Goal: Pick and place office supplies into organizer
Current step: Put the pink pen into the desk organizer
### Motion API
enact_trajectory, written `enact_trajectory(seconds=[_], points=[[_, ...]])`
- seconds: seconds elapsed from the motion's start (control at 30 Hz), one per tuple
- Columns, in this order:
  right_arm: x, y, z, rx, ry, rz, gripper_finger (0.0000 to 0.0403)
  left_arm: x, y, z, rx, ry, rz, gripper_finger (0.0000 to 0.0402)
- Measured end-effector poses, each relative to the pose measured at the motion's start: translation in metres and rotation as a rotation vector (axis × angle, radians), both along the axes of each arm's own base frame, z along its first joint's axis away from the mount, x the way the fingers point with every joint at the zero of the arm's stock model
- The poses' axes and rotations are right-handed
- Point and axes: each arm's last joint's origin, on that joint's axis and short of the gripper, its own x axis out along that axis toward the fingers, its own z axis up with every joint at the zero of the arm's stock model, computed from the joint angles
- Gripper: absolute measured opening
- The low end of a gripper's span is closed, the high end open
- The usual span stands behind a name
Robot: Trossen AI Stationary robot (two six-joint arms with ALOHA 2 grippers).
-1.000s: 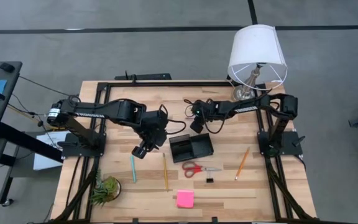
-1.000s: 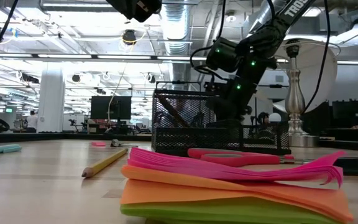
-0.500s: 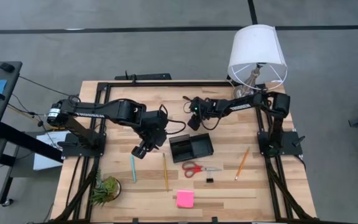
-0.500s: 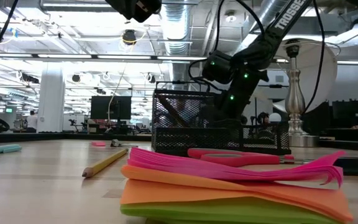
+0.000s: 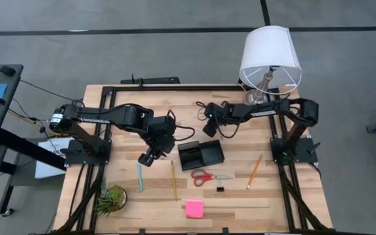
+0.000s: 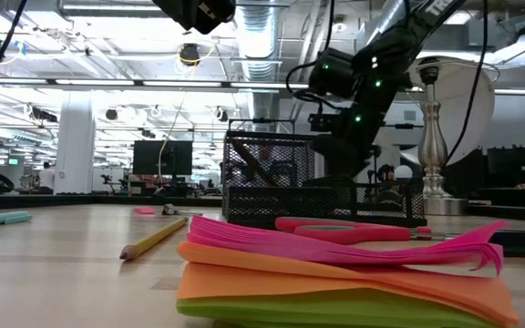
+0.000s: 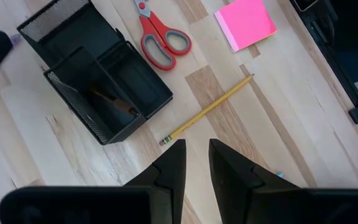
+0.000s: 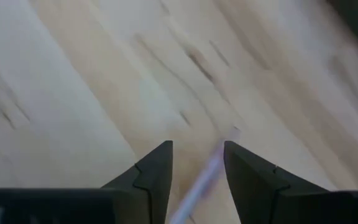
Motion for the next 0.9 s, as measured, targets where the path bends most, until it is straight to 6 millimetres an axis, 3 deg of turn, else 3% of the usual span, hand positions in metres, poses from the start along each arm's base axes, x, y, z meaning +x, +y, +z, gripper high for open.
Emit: enact_trajectory(seconds=[0.13, 0.4, 0.6, 0.9], points=[[-0.002, 0.009, 0.007, -0.008, -0.011, -0.043, 0.0137, 0.000, 0.000, 0.000, 0.001, 0.000, 0.000, 0.0061], [0.002, 0.021, -0.023, -0.038, 0.094, -0.136, 0.0132, 0.000, 0.000, 0.000, -0.008, 0.013, 0.023, 0.0061], [-0.003, 0.024, -0.031, -0.072, 0.162, -0.195, 0.0124, 0.000, 0.000, 0.000, -0.007, 0.012, 0.022, 0.0061], [-0.008, 0.027, -0.026, -0.108, 0.197, -0.209, 0.0122, -0.001, 0.000, 0.000, -0.006, 0.011, 0.016, 0.0061]])
